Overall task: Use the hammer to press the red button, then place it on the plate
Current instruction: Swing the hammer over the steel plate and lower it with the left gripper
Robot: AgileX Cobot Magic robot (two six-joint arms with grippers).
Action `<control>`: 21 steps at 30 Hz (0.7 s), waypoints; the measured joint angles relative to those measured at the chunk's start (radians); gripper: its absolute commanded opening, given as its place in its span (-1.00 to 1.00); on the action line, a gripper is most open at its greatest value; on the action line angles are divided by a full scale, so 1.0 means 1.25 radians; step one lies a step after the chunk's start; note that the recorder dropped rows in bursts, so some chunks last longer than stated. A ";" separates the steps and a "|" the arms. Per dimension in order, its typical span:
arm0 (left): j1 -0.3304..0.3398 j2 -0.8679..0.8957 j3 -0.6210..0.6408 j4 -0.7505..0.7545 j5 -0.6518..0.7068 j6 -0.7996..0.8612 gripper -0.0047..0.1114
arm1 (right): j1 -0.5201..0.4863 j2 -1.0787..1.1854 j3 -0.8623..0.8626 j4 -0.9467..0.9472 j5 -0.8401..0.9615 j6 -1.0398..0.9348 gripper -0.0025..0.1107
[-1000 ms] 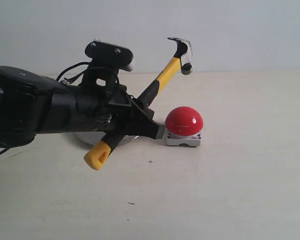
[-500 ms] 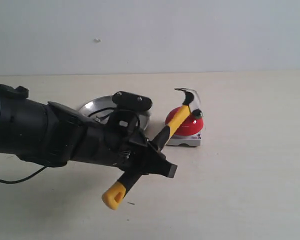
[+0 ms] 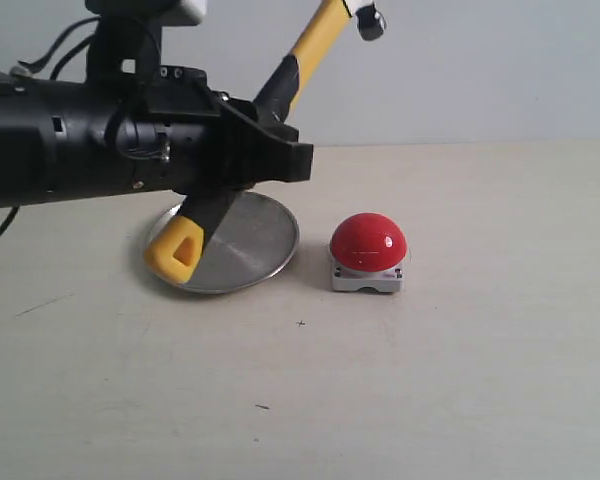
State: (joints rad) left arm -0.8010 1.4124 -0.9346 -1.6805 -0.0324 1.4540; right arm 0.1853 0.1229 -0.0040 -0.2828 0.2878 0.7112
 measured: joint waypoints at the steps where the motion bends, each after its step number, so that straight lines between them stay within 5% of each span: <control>1: 0.000 -0.008 0.002 -0.003 -0.007 0.000 -0.92 | 0.000 0.000 0.000 0.000 0.000 0.000 -0.96; 7: 0.004 -0.021 0.042 -0.029 -0.110 -0.014 -0.92 | 0.000 0.000 0.000 0.000 0.001 0.000 -0.96; 12: 0.065 -0.021 0.073 -0.050 -0.146 -0.045 -0.92 | 0.000 0.000 0.000 0.000 0.001 0.000 -0.96; 21: 0.248 0.079 0.078 -0.048 0.173 -0.060 -0.92 | 0.000 0.000 0.000 0.000 0.002 0.000 -0.96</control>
State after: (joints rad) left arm -0.4914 1.5107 -0.8376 -1.7403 0.1836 1.3792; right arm 0.1853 0.1229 -0.0040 -0.2828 0.2903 0.7112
